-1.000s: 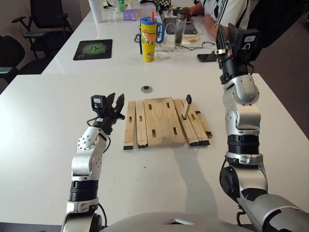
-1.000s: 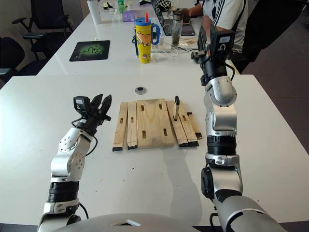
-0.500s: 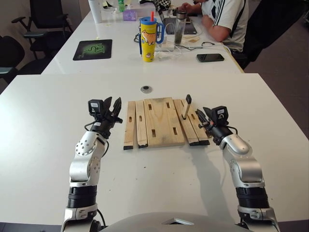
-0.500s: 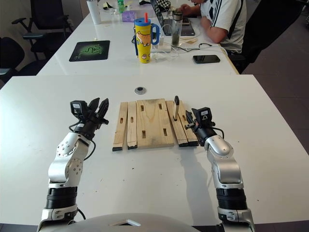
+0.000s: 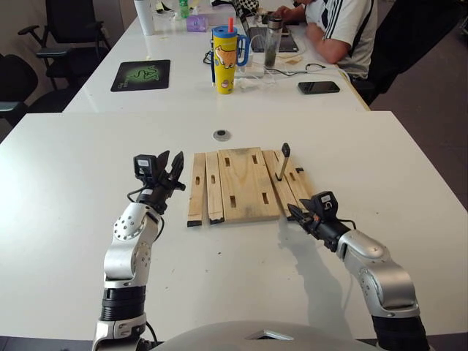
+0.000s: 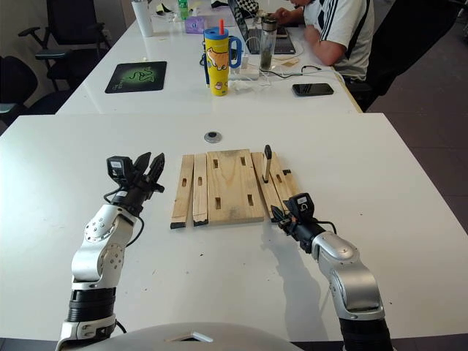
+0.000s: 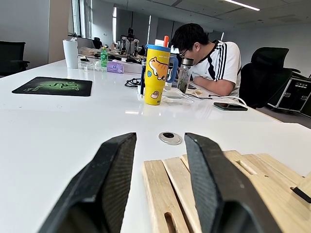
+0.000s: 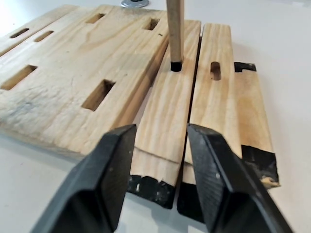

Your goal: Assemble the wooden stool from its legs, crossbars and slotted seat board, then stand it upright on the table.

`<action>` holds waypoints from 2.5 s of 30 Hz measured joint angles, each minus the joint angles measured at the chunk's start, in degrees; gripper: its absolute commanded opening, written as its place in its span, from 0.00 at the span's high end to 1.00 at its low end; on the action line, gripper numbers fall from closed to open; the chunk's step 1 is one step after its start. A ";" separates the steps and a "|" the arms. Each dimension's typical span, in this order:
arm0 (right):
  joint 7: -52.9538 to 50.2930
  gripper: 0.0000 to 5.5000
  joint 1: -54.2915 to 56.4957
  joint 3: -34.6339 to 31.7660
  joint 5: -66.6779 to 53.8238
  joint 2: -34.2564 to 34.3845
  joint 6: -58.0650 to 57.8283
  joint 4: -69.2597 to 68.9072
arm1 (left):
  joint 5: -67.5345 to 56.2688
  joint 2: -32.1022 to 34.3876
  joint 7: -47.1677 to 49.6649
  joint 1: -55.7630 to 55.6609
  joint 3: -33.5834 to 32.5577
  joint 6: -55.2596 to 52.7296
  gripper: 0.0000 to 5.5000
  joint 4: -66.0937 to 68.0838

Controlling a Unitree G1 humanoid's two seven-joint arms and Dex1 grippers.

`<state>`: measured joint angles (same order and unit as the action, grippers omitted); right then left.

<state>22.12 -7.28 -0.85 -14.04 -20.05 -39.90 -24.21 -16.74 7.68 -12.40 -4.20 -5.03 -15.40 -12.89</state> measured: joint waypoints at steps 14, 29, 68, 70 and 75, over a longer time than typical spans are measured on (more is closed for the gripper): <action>1.11 0.65 -2.19 -0.29 -2.62 -2.72 -8.37 -3.94 | -0.03 0.01 0.08 0.54 -0.14 -0.92 0.66 -0.53; -0.66 0.65 -0.51 -0.75 -0.40 -3.19 -3.07 1.25 | 0.05 0.01 0.11 0.55 -0.02 -0.92 0.66 -0.60; -7.45 0.65 11.03 4.06 4.51 2.31 -6.94 4.41 | 0.17 -0.21 1.01 0.51 1.04 -0.85 0.66 -0.65; -8.48 0.65 11.84 3.69 4.54 2.98 -9.12 4.80 | 0.17 -0.24 1.06 0.50 1.11 -0.85 0.66 -0.65; -10.10 0.65 13.05 3.71 4.67 3.92 -12.71 6.51 | 0.17 -0.34 1.17 0.50 1.11 -0.85 0.66 -0.65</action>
<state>12.02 5.78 2.86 -9.37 -16.13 -52.61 -17.70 -16.57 7.34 -11.23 -3.70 -3.92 -16.25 -13.54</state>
